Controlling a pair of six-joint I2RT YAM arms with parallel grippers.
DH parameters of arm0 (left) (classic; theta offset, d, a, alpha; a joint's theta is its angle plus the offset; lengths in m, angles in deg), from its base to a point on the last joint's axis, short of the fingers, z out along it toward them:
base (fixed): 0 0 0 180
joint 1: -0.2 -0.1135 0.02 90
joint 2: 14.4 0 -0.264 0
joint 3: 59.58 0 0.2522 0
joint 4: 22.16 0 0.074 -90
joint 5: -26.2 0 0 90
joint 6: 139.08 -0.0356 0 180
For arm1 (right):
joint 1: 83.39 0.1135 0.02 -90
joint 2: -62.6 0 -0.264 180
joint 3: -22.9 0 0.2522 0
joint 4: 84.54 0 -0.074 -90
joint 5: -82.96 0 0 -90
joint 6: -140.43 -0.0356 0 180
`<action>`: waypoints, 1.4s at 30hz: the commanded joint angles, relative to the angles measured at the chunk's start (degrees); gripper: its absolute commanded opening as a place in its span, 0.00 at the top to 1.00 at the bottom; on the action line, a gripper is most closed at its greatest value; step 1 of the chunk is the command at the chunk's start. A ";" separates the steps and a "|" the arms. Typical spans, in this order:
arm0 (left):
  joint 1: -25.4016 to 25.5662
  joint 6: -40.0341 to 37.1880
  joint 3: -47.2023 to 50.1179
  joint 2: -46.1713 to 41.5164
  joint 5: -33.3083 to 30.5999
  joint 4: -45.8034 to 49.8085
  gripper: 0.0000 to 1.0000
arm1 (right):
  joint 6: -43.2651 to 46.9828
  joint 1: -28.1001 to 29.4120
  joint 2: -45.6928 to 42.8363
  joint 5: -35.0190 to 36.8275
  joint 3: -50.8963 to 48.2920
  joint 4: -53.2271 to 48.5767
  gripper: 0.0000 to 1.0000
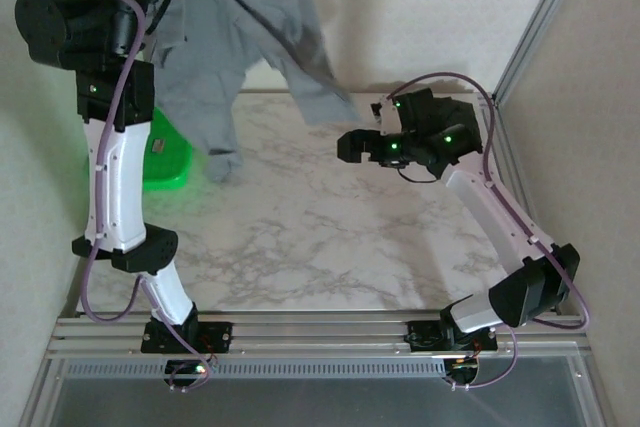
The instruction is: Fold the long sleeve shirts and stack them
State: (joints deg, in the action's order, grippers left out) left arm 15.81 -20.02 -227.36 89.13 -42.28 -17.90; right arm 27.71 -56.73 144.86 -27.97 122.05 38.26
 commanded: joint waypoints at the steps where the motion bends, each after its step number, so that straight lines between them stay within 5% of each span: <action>1: 1.52 2.49 0.74 4.06 4.54 -4.47 1.00 | -1.80 -2.37 -3.22 1.77 -1.51 2.17 0.02; 6: 1.87 0.71 0.68 7.94 7.71 1.55 1.00 | 0.22 -4.85 -8.15 -0.72 -4.31 9.97 0.01; 13: 1.68 -1.69 11.19 13.05 20.20 9.30 1.00 | 2.19 -4.81 -10.87 0.82 -9.36 9.83 0.01; 15: 1.70 -1.56 20.14 12.02 21.44 6.76 1.00 | 1.37 -4.74 -10.59 0.64 -11.95 10.42 0.02; 20: 2.49 3.03 60.34 1.20 17.43 -13.72 0.95 | -0.40 -4.73 -9.80 5.99 -17.36 9.48 0.03; 21: 2.22 4.09 67.20 0.19 16.25 -16.28 0.90 | -0.86 -4.77 -9.67 6.93 -18.40 8.73 0.03; 23: 0.98 5.46 76.72 0.05 13.93 -17.72 0.59 | -1.49 -4.75 -9.26 6.48 -20.53 8.17 0.03; 26: -4.39 13.90 88.91 -1.42 9.09 -25.46 0.29 | -1.91 -4.22 -8.03 6.89 -22.80 4.81 0.02; 27: -6.41 16.26 91.21 -3.21 6.12 -25.76 0.05 | -1.89 -4.24 -7.10 8.79 -22.66 1.72 0.02; 35: -5.20 8.23 82.29 -22.49 -5.84 7.05 0.00 | -4.15 -5.34 -3.37 26.93 -23.99 -13.89 0.01; 42: -2.77 13.65 94.16 -26.93 -10.10 25.06 0.07 | -9.38 -10.05 -5.72 42.30 -15.18 -15.15 0.01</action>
State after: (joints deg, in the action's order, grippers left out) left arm 12.14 -9.20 -140.54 56.52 -49.21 -8.98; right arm 21.22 -65.28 141.63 5.19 101.24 23.66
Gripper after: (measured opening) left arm 0.945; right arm 0.990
